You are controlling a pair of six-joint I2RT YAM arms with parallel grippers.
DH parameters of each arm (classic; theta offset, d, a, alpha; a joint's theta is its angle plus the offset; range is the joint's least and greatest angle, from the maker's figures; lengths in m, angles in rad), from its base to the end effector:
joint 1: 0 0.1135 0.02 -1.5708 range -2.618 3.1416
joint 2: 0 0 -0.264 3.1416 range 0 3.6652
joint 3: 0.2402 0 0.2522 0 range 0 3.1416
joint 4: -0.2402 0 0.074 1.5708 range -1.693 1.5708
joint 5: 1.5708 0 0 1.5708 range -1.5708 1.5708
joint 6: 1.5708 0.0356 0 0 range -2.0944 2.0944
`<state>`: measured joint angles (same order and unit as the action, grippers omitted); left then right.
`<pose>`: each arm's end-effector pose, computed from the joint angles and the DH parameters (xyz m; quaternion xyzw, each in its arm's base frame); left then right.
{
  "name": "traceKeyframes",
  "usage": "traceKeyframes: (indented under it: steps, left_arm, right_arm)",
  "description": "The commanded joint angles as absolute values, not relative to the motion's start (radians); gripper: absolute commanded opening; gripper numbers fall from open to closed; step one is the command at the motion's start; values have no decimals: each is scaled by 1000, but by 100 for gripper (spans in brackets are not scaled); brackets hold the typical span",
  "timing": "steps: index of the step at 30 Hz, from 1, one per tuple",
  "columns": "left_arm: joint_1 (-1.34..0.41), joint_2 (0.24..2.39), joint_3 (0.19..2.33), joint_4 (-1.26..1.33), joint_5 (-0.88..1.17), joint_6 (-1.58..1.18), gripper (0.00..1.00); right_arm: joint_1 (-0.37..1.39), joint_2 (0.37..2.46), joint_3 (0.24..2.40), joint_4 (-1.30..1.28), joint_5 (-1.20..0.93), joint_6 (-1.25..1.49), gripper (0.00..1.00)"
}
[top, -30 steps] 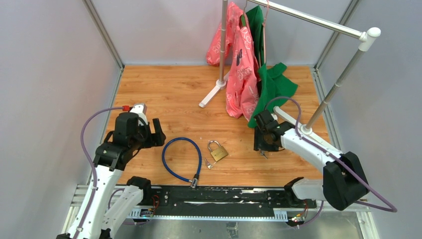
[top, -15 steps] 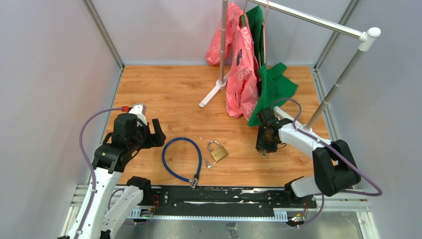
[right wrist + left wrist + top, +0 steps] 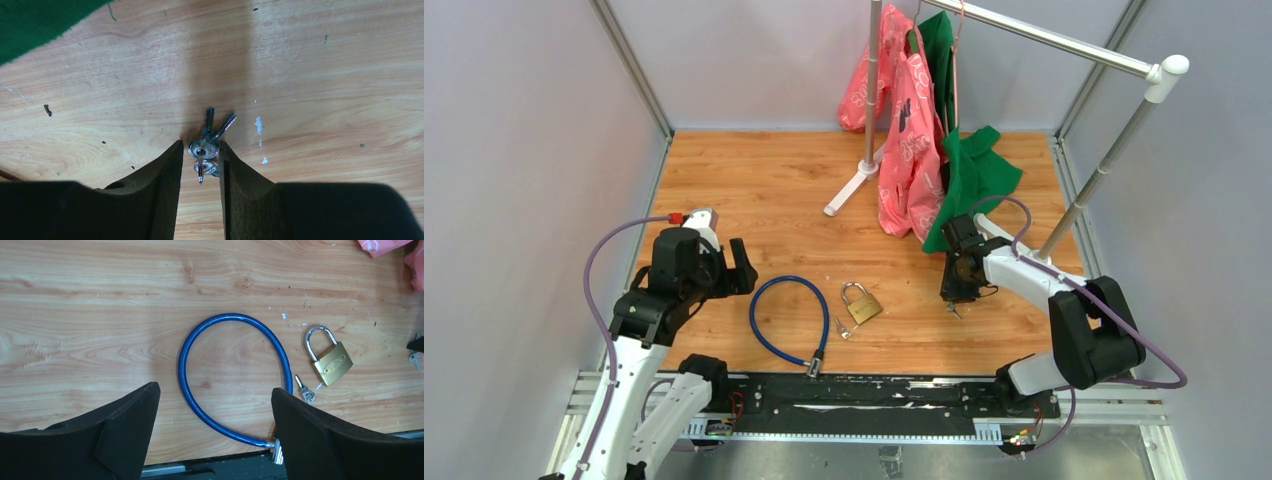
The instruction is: Unlock with the key
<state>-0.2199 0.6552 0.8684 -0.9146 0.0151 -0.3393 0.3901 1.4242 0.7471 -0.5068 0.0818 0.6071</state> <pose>0.1181 -0.0269 0.3141 -0.0509 0.9055 -0.1228 0.4029 0.2335 0.0929 0.1666 0.1140 0.9739 0.0566 0.1879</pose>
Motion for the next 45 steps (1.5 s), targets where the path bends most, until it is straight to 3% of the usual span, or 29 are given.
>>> traceKeyframes:
  steps: [1,18,37,45]
  left_arm:
    - [-227,654,860,-905,26,-322,87]
    - [-227,655,860,-904,26,-324,87]
    - [-227,653,869,-904,48,-313,87]
    - [-227,663,918,-914,177,-309,87]
  right_arm:
    - [376,1459,736,-506,110,608,34]
    - [384,1474,732,-487,85,492,16]
    - [559,1244,723,-439,16,394,13]
    - [677,1149,729,-448,0,379,12]
